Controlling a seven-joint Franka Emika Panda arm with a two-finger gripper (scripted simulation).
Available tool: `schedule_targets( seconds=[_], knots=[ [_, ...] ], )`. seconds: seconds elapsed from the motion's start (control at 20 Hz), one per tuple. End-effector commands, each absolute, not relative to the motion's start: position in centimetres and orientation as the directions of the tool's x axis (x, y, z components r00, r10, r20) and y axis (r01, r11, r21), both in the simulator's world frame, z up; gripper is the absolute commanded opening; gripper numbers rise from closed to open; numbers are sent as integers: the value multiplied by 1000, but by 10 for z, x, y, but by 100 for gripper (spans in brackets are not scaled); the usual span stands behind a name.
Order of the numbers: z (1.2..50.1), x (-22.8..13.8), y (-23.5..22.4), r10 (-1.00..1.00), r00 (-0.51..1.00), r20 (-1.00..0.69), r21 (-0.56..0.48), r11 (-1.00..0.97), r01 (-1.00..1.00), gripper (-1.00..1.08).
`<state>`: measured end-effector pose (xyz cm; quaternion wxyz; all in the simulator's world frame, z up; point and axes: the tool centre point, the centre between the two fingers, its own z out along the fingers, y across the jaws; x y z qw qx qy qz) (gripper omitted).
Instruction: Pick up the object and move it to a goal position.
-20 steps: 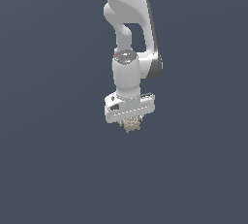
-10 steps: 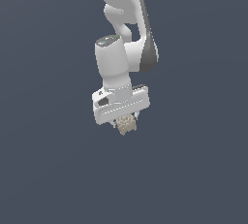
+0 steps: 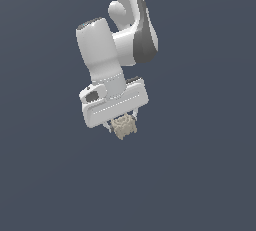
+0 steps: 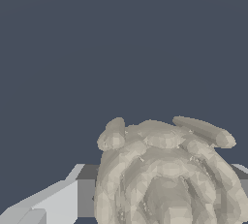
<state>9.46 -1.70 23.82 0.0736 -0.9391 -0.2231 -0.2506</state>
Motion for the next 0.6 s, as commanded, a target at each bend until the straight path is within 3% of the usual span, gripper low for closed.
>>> schedule_targets(
  seconds=[0.0,0.55],
  knots=[
    [253,100,-22,394,748,534,-22,-878,479,-100],
    [320,120,-48,435,611,661,7,-818,575,-100]
  ],
)
